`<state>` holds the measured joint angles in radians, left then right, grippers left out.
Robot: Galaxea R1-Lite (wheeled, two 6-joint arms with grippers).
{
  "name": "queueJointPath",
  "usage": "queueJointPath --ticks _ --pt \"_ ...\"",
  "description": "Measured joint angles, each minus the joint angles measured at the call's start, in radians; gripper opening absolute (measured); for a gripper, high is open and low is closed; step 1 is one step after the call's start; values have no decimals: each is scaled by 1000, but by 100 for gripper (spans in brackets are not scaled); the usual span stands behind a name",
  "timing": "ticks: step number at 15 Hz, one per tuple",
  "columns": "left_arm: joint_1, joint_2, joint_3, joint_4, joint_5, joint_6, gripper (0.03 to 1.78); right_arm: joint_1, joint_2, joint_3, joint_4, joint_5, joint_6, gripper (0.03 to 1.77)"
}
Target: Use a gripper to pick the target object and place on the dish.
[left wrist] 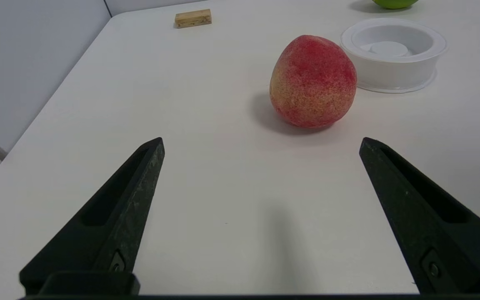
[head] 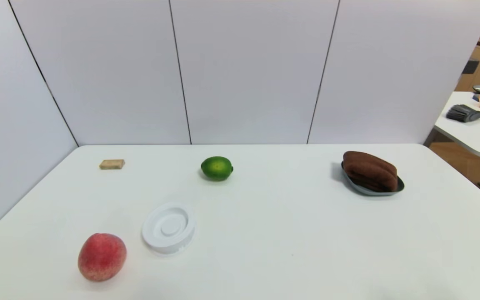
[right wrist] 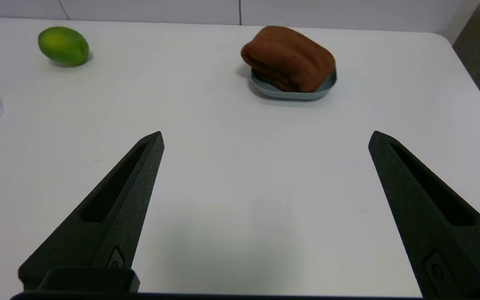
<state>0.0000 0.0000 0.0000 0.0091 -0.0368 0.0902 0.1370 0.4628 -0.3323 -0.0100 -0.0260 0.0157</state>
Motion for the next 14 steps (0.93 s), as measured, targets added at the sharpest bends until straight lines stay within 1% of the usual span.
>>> queueJointPath --ticks 2,4,6,9,10,13,14 --pt "0 0 0 0 0 0 169 -49 -83 63 -3 -3 -11 170" --pt "0 0 0 0 0 0 169 -80 -156 121 -16 -3 -28 170" --pt "0 0 0 0 0 0 169 -114 -226 189 -51 5 -49 170" --pt "0 0 0 0 0 0 169 -135 -323 301 -121 20 -89 170" --pt "0 0 0 0 0 0 169 -137 -354 316 -108 27 -94 170" --pt "0 0 0 0 0 0 169 -138 -431 331 6 41 -87 170" --pt "0 0 0 0 0 0 169 -138 -443 331 9 44 -86 170"
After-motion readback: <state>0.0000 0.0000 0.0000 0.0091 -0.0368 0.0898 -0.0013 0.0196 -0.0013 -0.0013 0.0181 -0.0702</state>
